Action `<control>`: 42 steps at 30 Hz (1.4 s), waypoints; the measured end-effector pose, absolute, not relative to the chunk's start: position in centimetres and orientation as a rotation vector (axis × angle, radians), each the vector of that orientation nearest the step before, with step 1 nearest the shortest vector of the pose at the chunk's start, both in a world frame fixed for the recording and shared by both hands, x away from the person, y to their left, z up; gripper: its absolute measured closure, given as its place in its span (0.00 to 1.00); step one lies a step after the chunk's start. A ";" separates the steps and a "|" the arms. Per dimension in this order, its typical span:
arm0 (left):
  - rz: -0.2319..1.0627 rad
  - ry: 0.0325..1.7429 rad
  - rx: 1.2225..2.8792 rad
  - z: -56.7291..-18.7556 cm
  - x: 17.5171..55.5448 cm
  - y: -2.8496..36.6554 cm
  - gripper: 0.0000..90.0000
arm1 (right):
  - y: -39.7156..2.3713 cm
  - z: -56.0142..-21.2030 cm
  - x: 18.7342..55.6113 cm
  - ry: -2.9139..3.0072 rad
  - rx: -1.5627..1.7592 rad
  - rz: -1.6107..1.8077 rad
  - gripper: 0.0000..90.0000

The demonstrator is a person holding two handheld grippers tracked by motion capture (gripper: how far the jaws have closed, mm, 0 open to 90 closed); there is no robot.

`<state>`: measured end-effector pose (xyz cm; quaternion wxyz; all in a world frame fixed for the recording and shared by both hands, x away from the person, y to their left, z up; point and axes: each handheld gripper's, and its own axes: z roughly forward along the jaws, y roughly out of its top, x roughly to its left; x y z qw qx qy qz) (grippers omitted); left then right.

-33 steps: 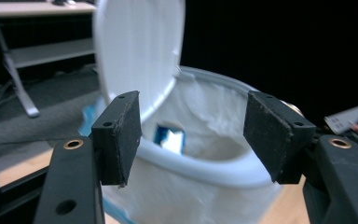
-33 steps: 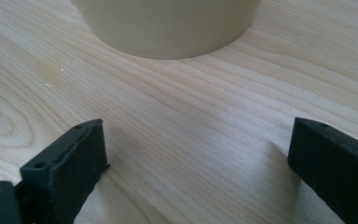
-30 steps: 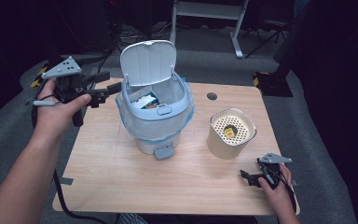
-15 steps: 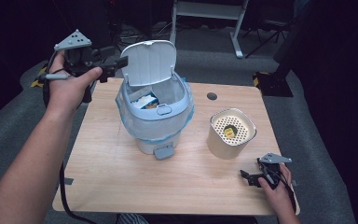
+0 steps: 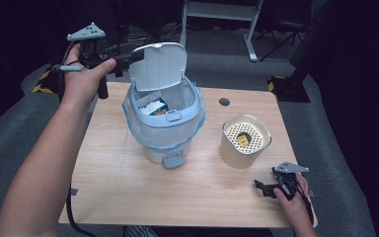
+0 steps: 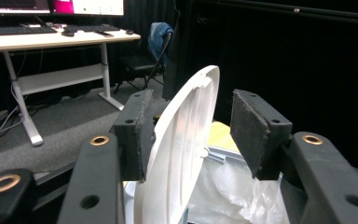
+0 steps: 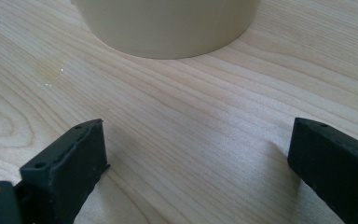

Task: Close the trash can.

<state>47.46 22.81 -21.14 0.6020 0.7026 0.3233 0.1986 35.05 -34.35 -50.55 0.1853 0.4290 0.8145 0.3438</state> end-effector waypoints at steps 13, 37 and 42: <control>0.370 0.688 1.710 -21.4 45.2 21.5 0.57 | -34.3 -50.6 35.0 2.294 1.209 0.965 0.04; 0.155 0.727 1.822 -25.1 42.4 17.9 0.84 | -33.6 -50.6 35.3 2.312 1.198 0.957 0.00; 0.231 0.722 1.864 -26.0 42.5 17.1 0.87 | -33.6 -50.6 35.2 2.312 1.198 0.957 0.00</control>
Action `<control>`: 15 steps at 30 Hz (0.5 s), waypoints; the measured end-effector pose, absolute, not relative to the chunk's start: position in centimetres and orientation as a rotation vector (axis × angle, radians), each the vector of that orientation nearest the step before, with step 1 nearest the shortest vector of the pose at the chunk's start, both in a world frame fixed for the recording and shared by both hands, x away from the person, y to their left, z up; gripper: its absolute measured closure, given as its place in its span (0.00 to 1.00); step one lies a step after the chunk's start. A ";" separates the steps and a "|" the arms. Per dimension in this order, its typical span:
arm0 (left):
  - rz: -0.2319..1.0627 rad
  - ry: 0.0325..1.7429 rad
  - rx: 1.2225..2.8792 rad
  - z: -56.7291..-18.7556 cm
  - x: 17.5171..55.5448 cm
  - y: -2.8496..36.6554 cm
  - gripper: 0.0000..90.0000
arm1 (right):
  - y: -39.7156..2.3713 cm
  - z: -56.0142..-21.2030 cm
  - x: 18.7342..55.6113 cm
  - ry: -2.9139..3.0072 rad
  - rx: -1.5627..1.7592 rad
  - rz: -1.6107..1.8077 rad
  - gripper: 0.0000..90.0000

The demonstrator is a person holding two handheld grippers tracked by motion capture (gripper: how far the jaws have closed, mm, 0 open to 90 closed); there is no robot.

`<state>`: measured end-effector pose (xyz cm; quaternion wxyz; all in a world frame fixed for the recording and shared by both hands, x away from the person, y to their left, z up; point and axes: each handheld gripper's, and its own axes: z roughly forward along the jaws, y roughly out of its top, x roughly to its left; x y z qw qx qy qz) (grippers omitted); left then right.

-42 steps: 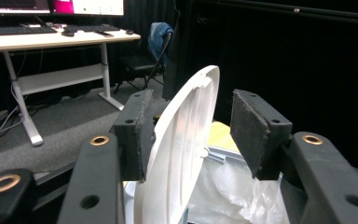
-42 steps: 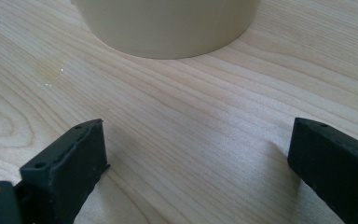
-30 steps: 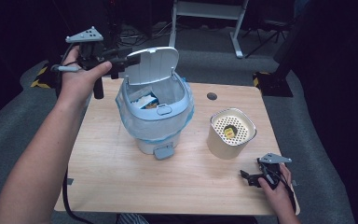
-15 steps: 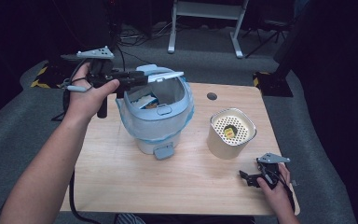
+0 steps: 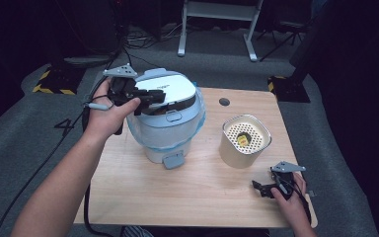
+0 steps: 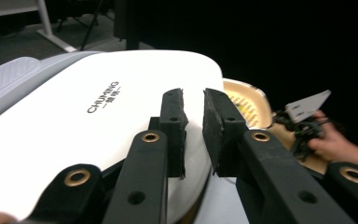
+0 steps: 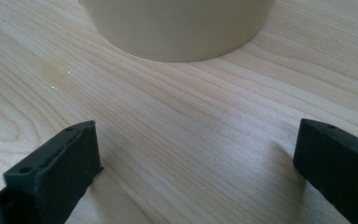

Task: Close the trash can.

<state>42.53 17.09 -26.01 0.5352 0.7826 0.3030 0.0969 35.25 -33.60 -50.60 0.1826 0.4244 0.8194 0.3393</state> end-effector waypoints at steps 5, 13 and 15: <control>0.278 0.712 1.875 -26.8 42.6 16.6 0.86 | -33.6 -50.6 35.2 2.312 1.198 0.957 0.00; 0.352 0.706 1.939 -27.5 42.7 15.5 0.84 | -33.6 -50.6 35.3 2.312 1.197 0.957 0.00; 0.381 0.703 1.954 -27.5 42.6 15.4 0.85 | -33.6 -50.6 35.2 2.312 1.198 0.957 0.00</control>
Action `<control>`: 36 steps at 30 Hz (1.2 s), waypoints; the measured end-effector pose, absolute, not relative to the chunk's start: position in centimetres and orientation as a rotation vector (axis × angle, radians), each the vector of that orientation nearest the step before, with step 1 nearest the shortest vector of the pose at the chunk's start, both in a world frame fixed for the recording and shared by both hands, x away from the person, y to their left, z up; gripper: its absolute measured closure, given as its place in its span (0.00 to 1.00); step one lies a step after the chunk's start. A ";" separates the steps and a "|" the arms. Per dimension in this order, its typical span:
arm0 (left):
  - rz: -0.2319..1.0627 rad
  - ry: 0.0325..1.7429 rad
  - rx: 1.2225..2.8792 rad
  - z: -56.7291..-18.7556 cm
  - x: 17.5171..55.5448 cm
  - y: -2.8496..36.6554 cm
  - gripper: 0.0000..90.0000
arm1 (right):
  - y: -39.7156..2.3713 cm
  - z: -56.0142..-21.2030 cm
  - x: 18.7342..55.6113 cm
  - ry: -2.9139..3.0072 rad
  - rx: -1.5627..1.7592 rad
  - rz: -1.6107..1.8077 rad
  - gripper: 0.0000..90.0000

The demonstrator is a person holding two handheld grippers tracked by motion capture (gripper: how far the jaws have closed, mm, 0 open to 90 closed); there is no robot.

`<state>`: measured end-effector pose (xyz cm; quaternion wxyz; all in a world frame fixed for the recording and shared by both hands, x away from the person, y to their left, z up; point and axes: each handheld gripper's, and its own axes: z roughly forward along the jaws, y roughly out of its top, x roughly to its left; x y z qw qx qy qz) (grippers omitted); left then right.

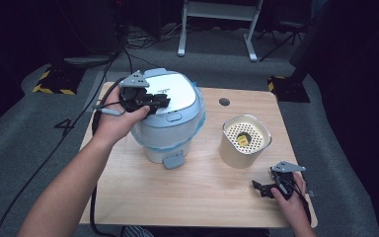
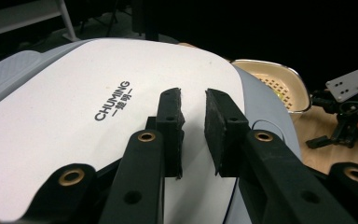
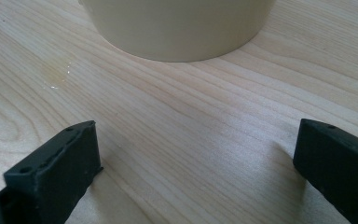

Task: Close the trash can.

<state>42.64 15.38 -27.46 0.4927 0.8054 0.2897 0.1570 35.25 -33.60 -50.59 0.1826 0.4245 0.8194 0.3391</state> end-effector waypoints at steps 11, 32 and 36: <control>0.437 0.711 1.986 -27.3 42.5 14.7 1.00 | -33.6 -50.6 35.2 2.312 1.197 0.957 0.00; 0.397 0.689 2.023 -27.4 42.6 13.7 1.00 | -33.5 -50.6 35.2 2.311 1.198 0.956 0.00; 0.377 0.671 1.994 -27.6 42.9 13.7 0.82 | -33.5 -50.6 35.2 2.312 1.198 0.957 0.00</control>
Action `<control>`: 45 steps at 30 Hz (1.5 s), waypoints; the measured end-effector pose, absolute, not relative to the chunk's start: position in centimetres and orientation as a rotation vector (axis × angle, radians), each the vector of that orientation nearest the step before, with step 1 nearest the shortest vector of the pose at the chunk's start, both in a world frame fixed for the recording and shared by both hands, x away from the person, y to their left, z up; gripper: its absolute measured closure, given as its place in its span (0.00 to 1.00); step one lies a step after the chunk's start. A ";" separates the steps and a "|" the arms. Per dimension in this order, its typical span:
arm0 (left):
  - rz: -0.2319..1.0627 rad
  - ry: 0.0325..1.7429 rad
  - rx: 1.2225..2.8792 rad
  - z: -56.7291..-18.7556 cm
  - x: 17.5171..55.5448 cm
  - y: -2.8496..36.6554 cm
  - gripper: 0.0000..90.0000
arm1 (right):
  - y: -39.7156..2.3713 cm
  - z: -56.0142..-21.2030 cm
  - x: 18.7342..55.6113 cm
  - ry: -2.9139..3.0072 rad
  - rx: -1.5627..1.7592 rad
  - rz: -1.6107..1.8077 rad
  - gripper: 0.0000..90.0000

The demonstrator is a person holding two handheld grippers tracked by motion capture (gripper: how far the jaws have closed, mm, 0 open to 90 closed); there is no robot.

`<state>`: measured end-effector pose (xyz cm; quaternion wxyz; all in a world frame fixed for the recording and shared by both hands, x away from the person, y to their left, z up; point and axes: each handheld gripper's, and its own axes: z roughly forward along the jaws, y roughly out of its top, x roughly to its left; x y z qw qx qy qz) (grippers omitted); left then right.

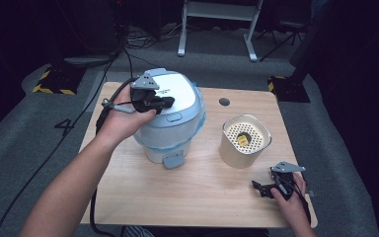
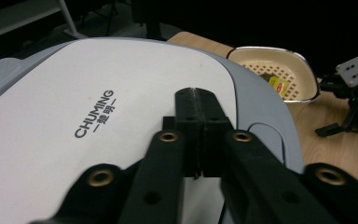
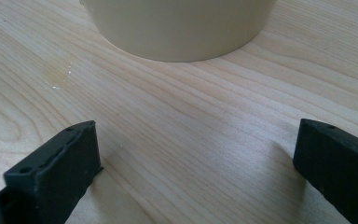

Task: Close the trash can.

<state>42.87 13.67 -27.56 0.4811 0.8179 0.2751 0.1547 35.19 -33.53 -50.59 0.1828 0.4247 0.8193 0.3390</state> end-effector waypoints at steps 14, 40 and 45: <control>0.390 0.560 1.855 -24.7 39.5 15.7 0.47 | -33.5 -50.6 35.2 2.311 1.198 0.957 0.00; 0.427 0.600 1.895 -29.7 33.3 20.6 0.44 | -33.5 -50.6 35.2 2.312 1.198 0.956 0.00; 0.411 0.626 1.896 -31.6 33.3 21.7 0.44 | -33.5 -50.6 35.2 2.312 1.198 0.957 0.00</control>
